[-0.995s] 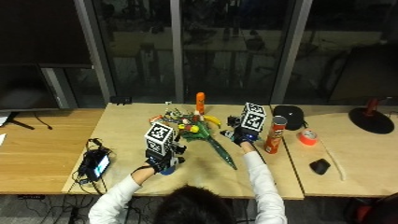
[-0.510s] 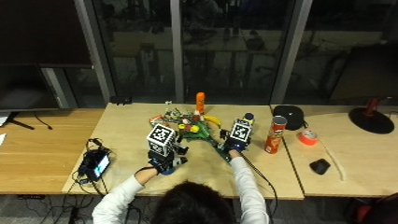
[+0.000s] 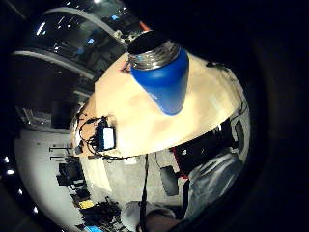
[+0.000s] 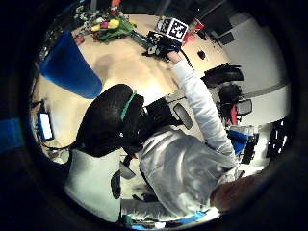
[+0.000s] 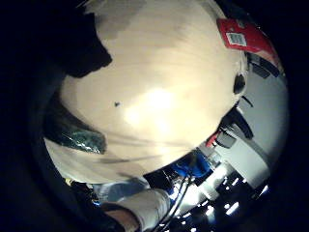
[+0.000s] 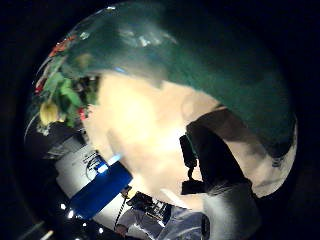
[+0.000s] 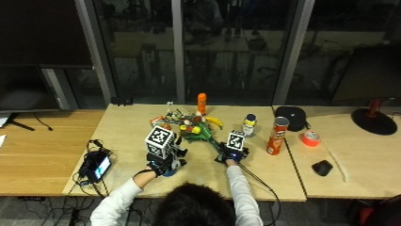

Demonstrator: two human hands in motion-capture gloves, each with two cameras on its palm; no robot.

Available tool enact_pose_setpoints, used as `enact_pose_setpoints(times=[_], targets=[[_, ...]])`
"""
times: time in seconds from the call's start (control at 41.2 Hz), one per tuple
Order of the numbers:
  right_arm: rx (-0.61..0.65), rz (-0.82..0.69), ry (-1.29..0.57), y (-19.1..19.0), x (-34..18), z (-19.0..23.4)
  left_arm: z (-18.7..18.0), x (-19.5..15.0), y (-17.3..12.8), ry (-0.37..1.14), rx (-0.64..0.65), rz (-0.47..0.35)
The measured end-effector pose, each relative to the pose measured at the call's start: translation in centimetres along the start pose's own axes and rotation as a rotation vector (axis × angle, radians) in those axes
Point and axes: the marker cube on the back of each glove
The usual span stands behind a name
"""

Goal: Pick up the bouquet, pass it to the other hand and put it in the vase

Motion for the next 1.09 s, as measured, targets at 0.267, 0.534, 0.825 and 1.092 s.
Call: enact_pose_setpoints(times=[0.267,0.534,0.825,1.092], targets=[[0.042,0.027,-0.035,0.9,-0.2,0.3,0.4,-0.1,0.1,0.006,-0.003,-0.004],[0.11,0.119,-0.035,1.1,-0.2,0.7,0.0,0.4,0.9,-0.005,0.002,0.002],[0.307,0.065,-0.139,-0.1,0.3,1.0,-0.1,0.8,1.1,0.022,-0.069,0.036],[0.451,0.046,-0.546,0.9,2.1,-2.5,-1.3,0.3,-0.3,0.115,-0.057,0.017]])
